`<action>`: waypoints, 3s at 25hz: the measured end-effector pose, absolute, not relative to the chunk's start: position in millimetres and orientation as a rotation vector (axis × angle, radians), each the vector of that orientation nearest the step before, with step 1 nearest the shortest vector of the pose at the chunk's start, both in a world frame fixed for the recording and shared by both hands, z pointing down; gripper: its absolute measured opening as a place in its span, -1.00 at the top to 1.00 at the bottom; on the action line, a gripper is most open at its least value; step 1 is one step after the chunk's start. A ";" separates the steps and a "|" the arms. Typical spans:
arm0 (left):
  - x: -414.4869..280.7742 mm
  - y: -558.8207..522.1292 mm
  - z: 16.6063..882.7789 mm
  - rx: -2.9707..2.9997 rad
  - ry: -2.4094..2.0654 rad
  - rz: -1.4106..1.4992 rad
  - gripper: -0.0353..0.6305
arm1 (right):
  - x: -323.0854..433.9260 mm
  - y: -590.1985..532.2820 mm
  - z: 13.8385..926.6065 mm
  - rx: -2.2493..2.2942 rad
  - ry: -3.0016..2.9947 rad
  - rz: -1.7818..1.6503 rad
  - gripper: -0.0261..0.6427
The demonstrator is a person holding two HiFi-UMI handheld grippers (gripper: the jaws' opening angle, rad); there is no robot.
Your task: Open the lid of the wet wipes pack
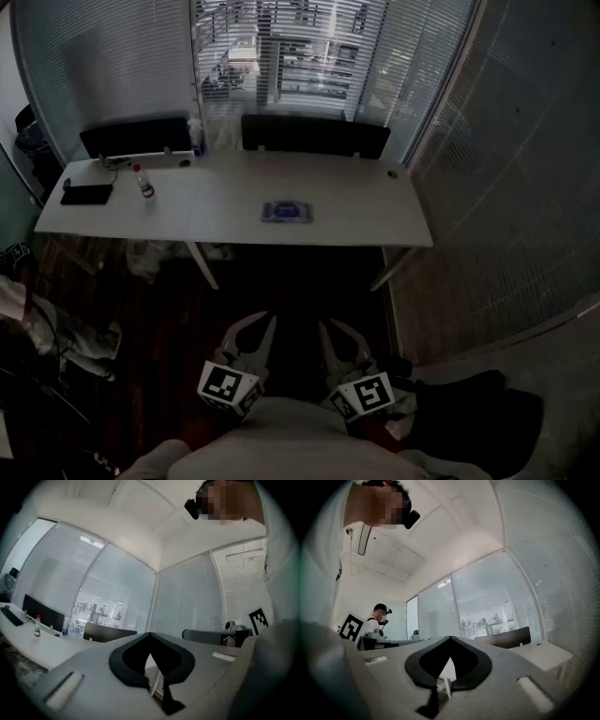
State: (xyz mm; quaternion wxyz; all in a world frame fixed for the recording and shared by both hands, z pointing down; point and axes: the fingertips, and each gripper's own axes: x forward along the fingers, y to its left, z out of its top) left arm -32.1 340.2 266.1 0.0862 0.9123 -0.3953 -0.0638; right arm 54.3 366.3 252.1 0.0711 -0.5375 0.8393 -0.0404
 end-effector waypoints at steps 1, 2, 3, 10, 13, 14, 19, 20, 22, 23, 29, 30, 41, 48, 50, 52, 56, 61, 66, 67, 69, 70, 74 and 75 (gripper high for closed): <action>-31.9 340.4 260.8 2.709 -1.187 -0.181 0.88 | 54.7 367.0 251.2 -1.614 2.524 -0.119 0.92; -31.4 340.7 257.1 2.701 -1.194 -0.175 0.88 | 55.2 367.7 250.3 -1.612 2.525 -0.117 0.92; -30.5 341.5 255.8 2.697 -1.195 -0.173 0.88 | 55.9 368.5 249.3 -1.607 2.524 -0.118 0.92; -10.9 345.3 254.0 2.720 -1.196 -0.175 0.88 | 69.8 373.4 241.2 -1.527 2.517 -0.131 0.92; -1.9 345.9 253.7 2.710 -1.221 -0.134 0.88 | 80.2 375.2 242.3 -1.513 2.526 -0.138 0.92; 0.8 345.1 253.3 2.707 -1.228 -0.131 0.88 | 83.4 374.9 243.0 -1.508 2.530 -0.139 0.92; 10.4 336.3 258.5 2.712 -1.248 -0.133 0.88 | 98.4 368.6 248.8 -1.512 2.534 -0.158 0.92; 10.8 334.7 259.1 2.709 -1.250 -0.129 0.88 | 100.2 367.9 249.8 -1.515 2.532 -0.164 0.92; 11.2 327.6 258.7 2.705 -1.253 -0.126 0.88 | 102.3 363.5 252.5 -1.518 2.530 -0.173 0.92; 10.6 320.0 259.2 2.704 -1.255 -0.125 0.88 | 101.7 357.2 254.7 -1.520 2.533 -0.176 0.92; 5.2 249.1 268.0 2.666 -1.232 -0.130 0.88 | 90.9 298.5 263.1 -1.554 2.561 -0.215 0.92; 5.7 236.7 271.6 2.670 -1.226 -0.143 0.88 | 90.8 287.7 266.7 -1.558 2.562 -0.214 0.92; -21.9 38.9 288.3 2.634 -1.223 -0.089 0.88 | 74.3 82.3 266.9 -1.601 2.560 -0.217 0.92; -15.0 -42.2 273.5 2.673 -1.187 -0.086 0.88 | 69.1 -2.8 253.9 -1.607 2.560 -0.163 0.92; -11.2 -57.5 271.8 2.679 -1.179 -0.079 0.88 | 71.1 -18.7 252.6 -1.611 2.566 -0.160 0.92; -6.8 -70.9 273.9 2.666 -1.178 -0.062 0.88 | 74.4 -33.2 252.3 -1.613 2.571 -0.159 0.92; 3.0 -91.2 276.8 2.643 -1.194 -0.056 0.88 | 84.2 -55.4 254.8 -1.610 2.583 -0.162 0.92; 7.4 -104.7 298.4 2.636 -1.217 -0.010 0.88 | 95.1 -71.9 257.7 -1.596 2.610 -0.169 0.92; 7.0 -123.1 319.9 2.589 -1.261 0.107 0.89 | 97.8 -90.9 275.5 -1.591 2.732 -0.106 0.92; 7.6 -129.3 328.2 2.570 -1.256 0.151 0.88 | 96.1 -97.0 285.1 -1.584 2.765 -0.120 0.92; 8.9 -139.9 354.4 2.552 -1.228 0.241 0.88 | 90.9 -110.2 304.5 -1.576 2.835 -0.169 0.92; 9.2 -144.1 371.6 2.552 -1.211 0.294 0.88 | 88.8 -116.8 314.0 -1.577 2.872 -0.172 0.92; 9.5 -164.6 436.3 2.546 -1.146 0.508 0.88 | 84.2 -141.9 356.7 -1.564 2.999 -0.128 0.92; 10.0 -169.9 455.4 2.541 -1.124 0.558 0.88 | 83.3 -147.7 369.6 -1.561 3.028 -0.119 0.91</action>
